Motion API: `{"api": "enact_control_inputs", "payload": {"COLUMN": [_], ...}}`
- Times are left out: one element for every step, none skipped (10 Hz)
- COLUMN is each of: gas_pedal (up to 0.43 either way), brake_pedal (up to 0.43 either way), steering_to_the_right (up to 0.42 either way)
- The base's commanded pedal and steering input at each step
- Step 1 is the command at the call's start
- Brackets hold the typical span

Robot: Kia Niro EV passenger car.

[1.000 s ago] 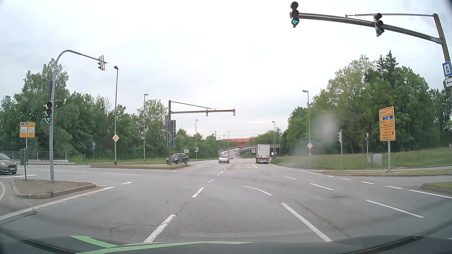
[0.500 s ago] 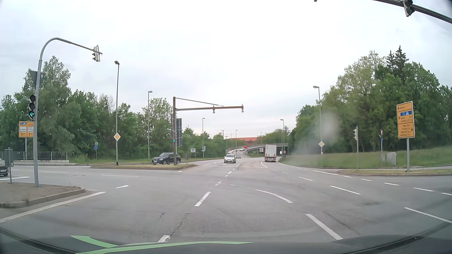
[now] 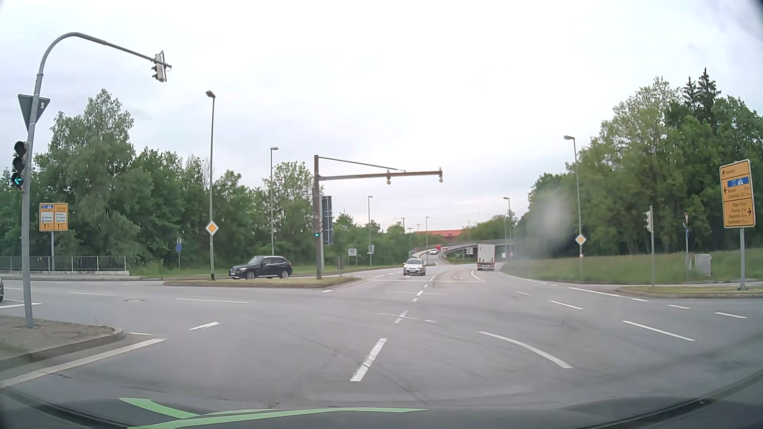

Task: Follow the waypoints while adhering to traffic rules and regulations

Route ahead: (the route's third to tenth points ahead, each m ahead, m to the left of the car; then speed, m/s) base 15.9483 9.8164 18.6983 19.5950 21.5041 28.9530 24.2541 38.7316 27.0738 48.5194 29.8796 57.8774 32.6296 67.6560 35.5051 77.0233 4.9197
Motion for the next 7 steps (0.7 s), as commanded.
{"api": "enact_control_inputs", "payload": {"gas_pedal": [0.169,0.169,0.138,0.13,0.13,0.13,0.13], "brake_pedal": [0.0,0.0,0.0,0.0,0.0,0.0,0.0], "steering_to_the_right": [-0.161,-0.171,-0.186,-0.203,-0.223,-0.24,-0.257]}}
